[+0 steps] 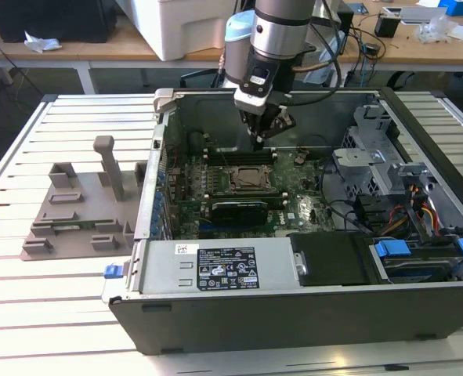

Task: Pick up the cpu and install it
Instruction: 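Install the first cpu locking lever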

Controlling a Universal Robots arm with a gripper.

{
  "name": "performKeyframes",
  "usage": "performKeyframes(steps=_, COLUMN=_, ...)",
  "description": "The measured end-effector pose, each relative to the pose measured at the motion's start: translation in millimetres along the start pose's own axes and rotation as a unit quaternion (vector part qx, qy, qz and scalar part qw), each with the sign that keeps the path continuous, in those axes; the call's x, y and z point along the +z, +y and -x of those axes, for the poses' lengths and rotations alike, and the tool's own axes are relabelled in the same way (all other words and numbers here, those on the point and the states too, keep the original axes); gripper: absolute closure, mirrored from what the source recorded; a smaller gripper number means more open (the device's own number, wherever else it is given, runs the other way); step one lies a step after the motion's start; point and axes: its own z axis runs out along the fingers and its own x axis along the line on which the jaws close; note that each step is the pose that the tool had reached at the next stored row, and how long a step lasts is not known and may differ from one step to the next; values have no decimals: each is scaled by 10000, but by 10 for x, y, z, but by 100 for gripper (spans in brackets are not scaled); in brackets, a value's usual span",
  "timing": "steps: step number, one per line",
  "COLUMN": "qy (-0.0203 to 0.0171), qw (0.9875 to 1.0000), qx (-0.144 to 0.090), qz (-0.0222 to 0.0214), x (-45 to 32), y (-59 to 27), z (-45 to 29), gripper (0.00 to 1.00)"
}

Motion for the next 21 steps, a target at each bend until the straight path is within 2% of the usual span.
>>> performKeyframes(steps=1, qy=-10, qw=9999, qx=-134, qz=-5, x=0, y=0, z=0, gripper=89)
performKeyframes(steps=3, qy=-33, qw=9990, qx=-450, qz=-16, x=0, y=0, z=0, gripper=89)
performKeyframes(steps=5, qy=-46, qw=9981, qx=-620, qz=-22, x=0, y=0, z=0, gripper=89)
performKeyframes(steps=6, qy=-57, qw=9969, qx=-780, qz=-27, x=0, y=0, z=0, gripper=89)
performKeyframes(steps=8, qy=-69, qw=9954, qx=-950, qz=-33, x=0, y=0, z=0, gripper=89)
performKeyframes(steps=10, qy=-87, qw=9926, qx=-1207, qz=-41, x=0, y=0, z=0, gripper=89)
performKeyframes(steps=12, qy=-98, qw=9904, qx=-1374, qz=-46, x=0, y=0, z=0, gripper=89)
performKeyframes(steps=15, qy=-119, qw=9857, qx=-1682, qz=-56, x=0, y=0, z=0, gripper=89)
performKeyframes(steps=17, qy=-139, qw=9801, qx=-1981, qz=-65, x=0, y=0, z=0, gripper=89)
performKeyframes(steps=19, qy=-160, qw=9730, qx=-2302, qz=-73, x=0, y=0, z=0, gripper=89)
performKeyframes(steps=21, qy=-171, qw=9687, qx=-2474, qz=-78, x=0, y=0, z=0, gripper=89)
